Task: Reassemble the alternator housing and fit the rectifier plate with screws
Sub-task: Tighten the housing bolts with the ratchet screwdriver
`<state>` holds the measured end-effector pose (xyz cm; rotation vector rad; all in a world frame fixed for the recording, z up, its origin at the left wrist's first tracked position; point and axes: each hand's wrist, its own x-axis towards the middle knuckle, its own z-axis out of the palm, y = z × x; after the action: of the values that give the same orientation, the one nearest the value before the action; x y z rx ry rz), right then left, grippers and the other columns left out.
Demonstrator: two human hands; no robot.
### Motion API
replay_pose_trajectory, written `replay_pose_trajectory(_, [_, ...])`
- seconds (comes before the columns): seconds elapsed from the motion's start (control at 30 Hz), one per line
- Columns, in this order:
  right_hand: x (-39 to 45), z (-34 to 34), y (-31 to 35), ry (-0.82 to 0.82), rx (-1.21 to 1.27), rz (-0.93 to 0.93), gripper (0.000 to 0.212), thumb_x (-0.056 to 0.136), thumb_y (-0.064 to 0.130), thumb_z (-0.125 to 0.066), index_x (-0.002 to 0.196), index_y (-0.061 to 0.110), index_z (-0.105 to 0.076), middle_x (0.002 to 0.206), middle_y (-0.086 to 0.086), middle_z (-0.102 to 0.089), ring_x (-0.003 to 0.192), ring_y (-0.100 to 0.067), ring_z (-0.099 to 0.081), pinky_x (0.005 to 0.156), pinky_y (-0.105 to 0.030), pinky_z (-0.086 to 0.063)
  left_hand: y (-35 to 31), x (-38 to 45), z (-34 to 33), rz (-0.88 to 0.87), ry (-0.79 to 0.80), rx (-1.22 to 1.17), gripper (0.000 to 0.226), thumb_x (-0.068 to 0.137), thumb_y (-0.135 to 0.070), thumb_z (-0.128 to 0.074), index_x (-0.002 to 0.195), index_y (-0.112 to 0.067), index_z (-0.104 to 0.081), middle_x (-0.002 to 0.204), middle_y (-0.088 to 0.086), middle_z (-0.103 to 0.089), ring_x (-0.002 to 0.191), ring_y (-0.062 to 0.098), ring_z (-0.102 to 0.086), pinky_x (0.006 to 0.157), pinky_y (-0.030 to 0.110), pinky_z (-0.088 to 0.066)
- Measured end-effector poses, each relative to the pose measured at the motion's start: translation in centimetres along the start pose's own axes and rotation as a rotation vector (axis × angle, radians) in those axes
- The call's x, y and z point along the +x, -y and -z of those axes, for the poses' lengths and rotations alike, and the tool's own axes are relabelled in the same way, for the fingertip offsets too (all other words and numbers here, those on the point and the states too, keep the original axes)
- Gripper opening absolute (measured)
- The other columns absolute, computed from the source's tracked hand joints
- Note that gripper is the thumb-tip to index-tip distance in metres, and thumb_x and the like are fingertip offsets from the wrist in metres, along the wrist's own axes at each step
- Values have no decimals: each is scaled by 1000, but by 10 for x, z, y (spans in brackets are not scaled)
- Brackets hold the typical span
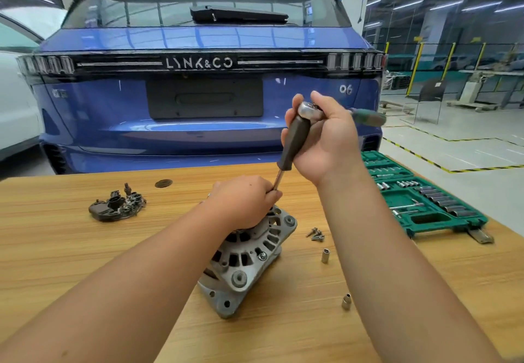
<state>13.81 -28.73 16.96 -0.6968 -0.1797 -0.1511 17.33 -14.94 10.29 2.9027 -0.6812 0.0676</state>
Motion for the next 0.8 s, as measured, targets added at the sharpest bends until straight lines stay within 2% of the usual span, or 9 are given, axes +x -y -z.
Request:
replay_pose_trajectory(0.07, [3, 10, -11, 132, -60, 206, 13, 103, 22, -51, 91, 20, -53, 86, -2, -72, 70, -19, -65, 70, -32, -45, 1, 1, -2, 7, -10, -10, 41, 107, -53, -35, 75, -31, -50, 77, -7, -58, 75, 16, -54, 75, 41, -44])
replay_pose_trajectory(0.2, [9, 23, -19, 220, -596, 782, 15, 104, 23, -47, 102, 22, -62, 108, -8, -70, 87, -24, -69, 79, -34, -52, 1, 0, -4, 31, -11, -29, 42, 107, -53, -35, 73, -33, -49, 74, -9, -57, 71, 12, -51, 74, 41, -39])
replay_pose_trajectory(0.33, [11, 23, -13, 270, -1073, 1111, 17, 99, 7, -53, 101, 4, -69, 118, -13, -65, 108, -22, -64, 94, -31, -50, 0, -2, -2, 40, -12, -54, 43, 107, -52, -36, 72, -32, -51, 71, -9, -57, 70, 11, -52, 73, 39, -35])
replay_pose_trajectory(0.4, [7, 19, -4, 353, -1255, 1092, 15, 93, -6, -56, 97, -3, -70, 108, -13, -67, 99, -21, -64, 88, -27, -50, -2, -5, -1, 35, -11, -56, 43, 107, -52, -36, 72, -31, -49, 72, -8, -57, 71, 11, -53, 75, 40, -39])
replay_pose_trajectory(0.47, [0, 11, 12, 435, -1467, 921, 20, 87, -10, -55, 95, 3, -68, 100, -3, -62, 87, -21, -58, 78, -36, -51, -3, -6, -1, 36, -5, -49, 41, 107, -53, -35, 75, -32, -49, 76, -9, -58, 76, 12, -55, 82, 43, -44])
replay_pose_trajectory(0.57, [-10, 0, 32, 410, -1806, 632, 18, 91, 15, -44, 97, 27, -55, 94, 11, -51, 83, -15, -53, 70, -44, -47, -3, -6, 0, 35, -7, -51, 42, 107, -53, -35, 74, -31, -50, 73, -9, -55, 71, 10, -52, 76, 42, -39])
replay_pose_trajectory(0.63, [-14, -1, 36, 338, -1843, 529, 16, 89, 27, -35, 100, 32, -46, 93, 14, -47, 77, -5, -50, 63, -35, -39, -2, -5, 0, 39, -4, -57, 44, 107, -52, -35, 70, -30, -47, 69, -9, -53, 66, 10, -48, 72, 40, -33])
replay_pose_trajectory(0.73, [-20, 3, 35, 367, -1706, 514, 15, 90, 28, -34, 104, 31, -39, 93, 16, -41, 70, 7, -44, 55, -17, -35, 0, -1, -2, 41, -18, -57, 46, 107, -52, -36, 67, -29, -45, 67, -9, -51, 64, 11, -46, 70, 39, -31])
replay_pose_trajectory(0.8, [-17, 6, 34, 407, -1676, 502, 14, 93, 24, -36, 105, 30, -39, 95, 16, -41, 72, 6, -42, 58, -17, -38, 1, -1, -3, 46, -19, -58, 46, 106, -53, -36, 69, -29, -47, 66, -9, -52, 63, 11, -48, 66, 37, -30])
